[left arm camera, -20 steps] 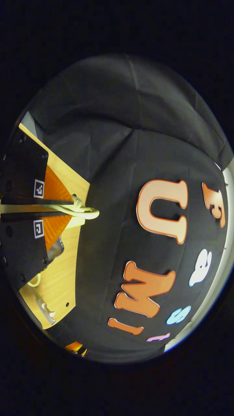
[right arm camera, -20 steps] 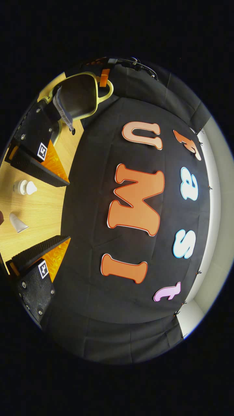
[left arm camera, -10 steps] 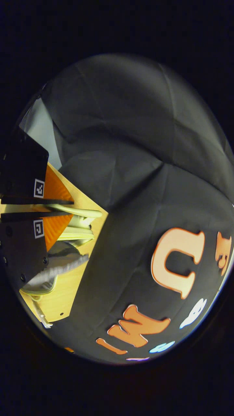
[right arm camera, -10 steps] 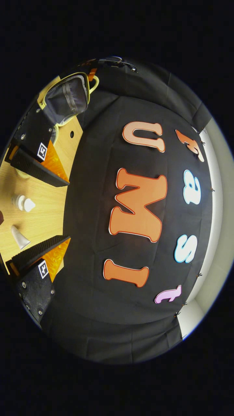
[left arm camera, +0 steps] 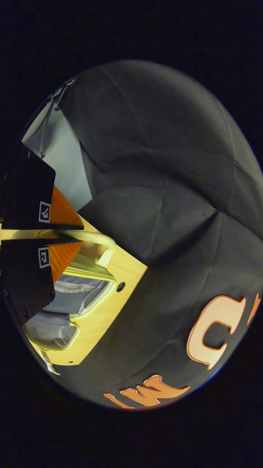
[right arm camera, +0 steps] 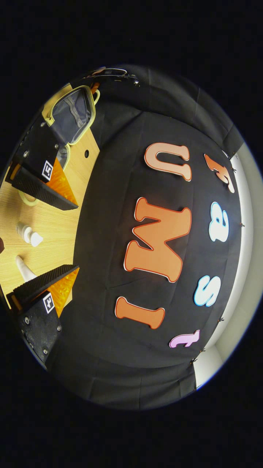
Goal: First open the suitcase, pack the skin care products into it, and then close the suitcase.
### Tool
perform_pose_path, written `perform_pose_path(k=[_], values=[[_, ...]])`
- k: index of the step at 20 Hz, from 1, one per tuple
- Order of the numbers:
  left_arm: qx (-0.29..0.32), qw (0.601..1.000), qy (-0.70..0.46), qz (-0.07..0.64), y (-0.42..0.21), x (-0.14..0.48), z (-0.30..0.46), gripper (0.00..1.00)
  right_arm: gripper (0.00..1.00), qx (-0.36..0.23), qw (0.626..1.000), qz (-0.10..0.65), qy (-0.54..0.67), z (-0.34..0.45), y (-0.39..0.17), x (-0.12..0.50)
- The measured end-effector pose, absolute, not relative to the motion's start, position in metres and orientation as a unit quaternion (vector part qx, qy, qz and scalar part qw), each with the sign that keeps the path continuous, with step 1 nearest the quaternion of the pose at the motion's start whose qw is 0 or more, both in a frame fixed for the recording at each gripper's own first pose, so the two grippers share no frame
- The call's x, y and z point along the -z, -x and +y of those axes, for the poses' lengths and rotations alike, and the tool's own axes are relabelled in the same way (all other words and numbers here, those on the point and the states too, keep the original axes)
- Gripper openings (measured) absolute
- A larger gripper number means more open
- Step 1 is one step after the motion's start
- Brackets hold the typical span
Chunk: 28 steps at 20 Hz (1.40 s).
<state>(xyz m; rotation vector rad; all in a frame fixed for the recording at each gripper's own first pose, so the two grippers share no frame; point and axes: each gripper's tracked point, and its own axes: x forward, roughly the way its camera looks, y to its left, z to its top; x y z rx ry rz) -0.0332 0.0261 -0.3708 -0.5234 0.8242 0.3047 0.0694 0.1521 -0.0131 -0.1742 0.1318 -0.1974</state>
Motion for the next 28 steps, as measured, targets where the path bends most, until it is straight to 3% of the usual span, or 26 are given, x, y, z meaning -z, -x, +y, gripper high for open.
perform_pose_path(k=[2, 4, 6, 7, 8, 10, 11, 12, 13, 15, 19, 28], values=[[-0.166, 0.858, 0.238, 0.425, 0.043, 0.383, 0.033, 0.11, 0.95, 0.095, 0.989, 0.07, 0.087, 0.151, -0.069, 0.016], [-0.189, 0.855, 0.201, 0.44, 0.046, 0.384, 0.04, 0.18, 0.94, 0.094, 0.99, 0.067, 0.083, 0.15, -0.07, 0.014], [-0.177, 0.865, 0.193, 0.428, 0.036, 0.368, 0.033, 0.16, 0.94, 0.093, 0.991, 0.063, 0.079, 0.146, -0.071, 0.013], [-0.167, 0.872, 0.192, 0.419, 0.032, 0.356, 0.024, 0.24, 0.94, 0.089, 0.991, 0.064, 0.075, 0.144, -0.072, 0.014], [-0.153, 0.879, 0.187, 0.41, 0.031, 0.346, 0.012, 0.25, 0.94, 0.086, 0.992, 0.062, 0.071, 0.143, -0.072, 0.014], [-0.129, 0.897, 0.172, 0.386, 0.025, 0.324, -0.017, 0.37, 0.94, 0.081, 0.993, 0.061, 0.066, 0.139, -0.074, 0.016], [-0.116, 0.904, 0.176, 0.372, 0.022, 0.311, -0.034, 0.54, 0.94, 0.078, 0.993, 0.06, 0.064, 0.136, -0.075, 0.016], [-0.095, 0.909, 0.197, 0.354, 0.023, 0.291, -0.052, 0.55, 0.94, 0.076, 0.993, 0.057, 0.063, 0.133, -0.074, 0.017], [-0.074, 0.91, 0.22, 0.343, 0.022, 0.281, -0.072, 0.74, 0.94, 0.074, 0.994, 0.056, 0.062, 0.129, -0.075, 0.017], [-0.049, 0.913, 0.233, 0.33, 0.027, 0.266, -0.113, 0.9, 0.94, 0.068, 0.994, 0.056, 0.059, 0.123, -0.076, 0.021], [-0.034, 0.929, 0.192, 0.313, 0.03, 0.249, -0.157, 0.96, 0.94, 0.059, 0.995, 0.057, 0.057, 0.107, -0.074, 0.026], [0.018, 0.956, 0.122, 0.265, 0.025, 0.202, -0.263, 0.97, 0.94, 0.07, 0.995, 0.063, 0.045, 0.06, -0.061, 0.041]])
